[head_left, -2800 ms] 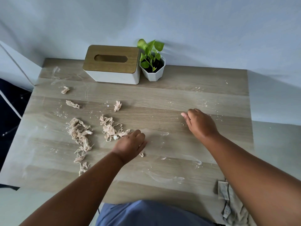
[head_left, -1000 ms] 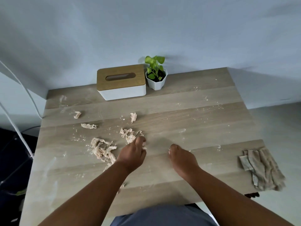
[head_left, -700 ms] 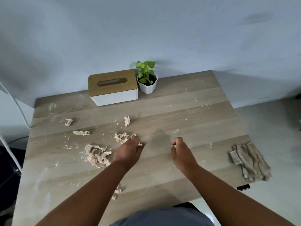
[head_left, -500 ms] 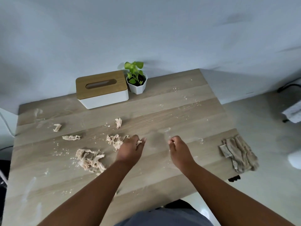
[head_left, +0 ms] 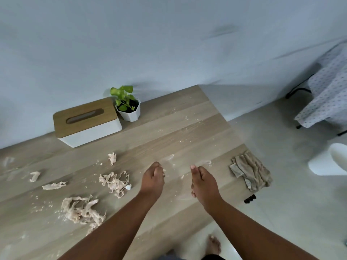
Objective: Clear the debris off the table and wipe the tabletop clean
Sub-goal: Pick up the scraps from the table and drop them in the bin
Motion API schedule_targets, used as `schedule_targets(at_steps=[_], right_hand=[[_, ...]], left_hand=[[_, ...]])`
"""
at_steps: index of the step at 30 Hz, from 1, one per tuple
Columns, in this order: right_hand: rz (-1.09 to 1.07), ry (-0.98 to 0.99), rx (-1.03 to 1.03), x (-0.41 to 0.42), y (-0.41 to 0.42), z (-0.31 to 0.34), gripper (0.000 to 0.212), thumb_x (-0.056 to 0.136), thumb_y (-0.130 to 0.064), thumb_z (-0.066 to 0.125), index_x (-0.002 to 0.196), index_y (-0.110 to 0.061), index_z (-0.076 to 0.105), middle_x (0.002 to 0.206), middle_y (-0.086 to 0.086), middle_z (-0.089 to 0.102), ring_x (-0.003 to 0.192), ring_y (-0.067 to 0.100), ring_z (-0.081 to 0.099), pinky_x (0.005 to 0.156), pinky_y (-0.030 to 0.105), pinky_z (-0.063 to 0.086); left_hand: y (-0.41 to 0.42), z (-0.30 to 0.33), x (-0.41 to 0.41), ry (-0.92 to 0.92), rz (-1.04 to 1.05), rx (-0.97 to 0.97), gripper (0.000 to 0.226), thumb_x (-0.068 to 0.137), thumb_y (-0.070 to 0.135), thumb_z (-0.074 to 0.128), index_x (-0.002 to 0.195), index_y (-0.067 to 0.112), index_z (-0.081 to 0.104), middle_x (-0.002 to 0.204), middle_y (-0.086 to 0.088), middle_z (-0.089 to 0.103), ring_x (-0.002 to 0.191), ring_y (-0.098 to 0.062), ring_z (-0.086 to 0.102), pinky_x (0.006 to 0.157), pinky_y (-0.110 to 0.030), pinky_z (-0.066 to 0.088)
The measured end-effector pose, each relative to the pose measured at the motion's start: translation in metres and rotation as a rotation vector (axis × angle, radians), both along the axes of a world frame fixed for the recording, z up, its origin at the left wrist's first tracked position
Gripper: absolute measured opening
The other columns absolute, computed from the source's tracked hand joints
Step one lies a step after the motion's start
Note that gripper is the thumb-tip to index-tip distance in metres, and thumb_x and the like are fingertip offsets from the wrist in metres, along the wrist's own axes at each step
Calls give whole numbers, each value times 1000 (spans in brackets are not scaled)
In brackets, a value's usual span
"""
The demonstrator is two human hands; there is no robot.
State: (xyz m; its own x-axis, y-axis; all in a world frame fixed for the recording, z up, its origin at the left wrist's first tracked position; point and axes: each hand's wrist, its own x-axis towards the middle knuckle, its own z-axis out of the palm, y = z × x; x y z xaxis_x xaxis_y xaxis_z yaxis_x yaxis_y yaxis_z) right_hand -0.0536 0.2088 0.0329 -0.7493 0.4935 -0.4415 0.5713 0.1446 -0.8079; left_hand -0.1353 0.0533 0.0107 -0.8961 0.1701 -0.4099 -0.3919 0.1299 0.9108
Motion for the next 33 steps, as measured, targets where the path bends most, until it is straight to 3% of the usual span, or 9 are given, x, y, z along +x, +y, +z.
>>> schedule_targets(at_steps=[3, 8, 16, 21, 23, 27, 33], right_hand=[[-70, 38, -65, 9, 13, 2, 57, 103, -58, 48, 81, -6, 48, 53, 3, 48, 43, 19, 50, 49, 34, 47], [-203, 106, -205, 35, 44, 5, 50, 105, -51, 51, 78, -8, 47, 58, 4, 43, 43, 14, 41, 43, 27, 39], [-329, 124, -285, 94, 107, 11, 38, 108, -31, 49, 73, -17, 45, 58, 0, 42, 47, 12, 37, 47, 25, 31], [-409, 101, -338, 137, 155, 10, 25, 95, -15, 47, 70, -19, 49, 63, 3, 43, 53, 15, 36, 50, 27, 27], [-458, 101, -371, 155, 175, 9, 24, 93, -14, 46, 70, -19, 50, 63, 4, 43, 52, 14, 36, 48, 25, 27], [-514, 100, -376, 188, 216, 1, 25, 94, -17, 46, 71, -18, 52, 68, 8, 45, 58, 18, 38, 51, 28, 27], [-610, 132, -481, 233, 271, -7, 18, 92, -15, 46, 75, -15, 52, 59, 1, 45, 45, 11, 34, 45, 23, 26]], left_hand=[[16, 4, 1, -67, 20, -2, 29, 100, 3, 38, 74, 15, 43, 61, -5, 38, 48, -15, 31, 42, -21, 22], [50, 3, 14, -91, -11, -7, 27, 100, 8, 39, 77, 15, 52, 57, -1, 44, 44, -12, 36, 42, -20, 26], [123, 9, 67, -115, -99, -19, 16, 105, 21, 54, 94, 13, 62, 60, 7, 59, 45, -8, 46, 41, -22, 36], [173, 15, 107, -136, -192, -10, 31, 107, 28, 53, 79, 23, 64, 62, 4, 55, 46, -10, 43, 43, -23, 34], [194, 16, 122, -160, -206, -43, 32, 106, 25, 53, 76, 23, 62, 61, 2, 54, 46, -11, 41, 44, -23, 31], [236, 16, 154, -212, -222, -113, 18, 101, 14, 50, 86, 14, 61, 58, 3, 54, 42, -11, 38, 43, -22, 28], [295, 17, 195, -266, -287, -143, 16, 100, 14, 47, 92, 12, 60, 61, -3, 54, 42, -11, 36, 43, -23, 25]])
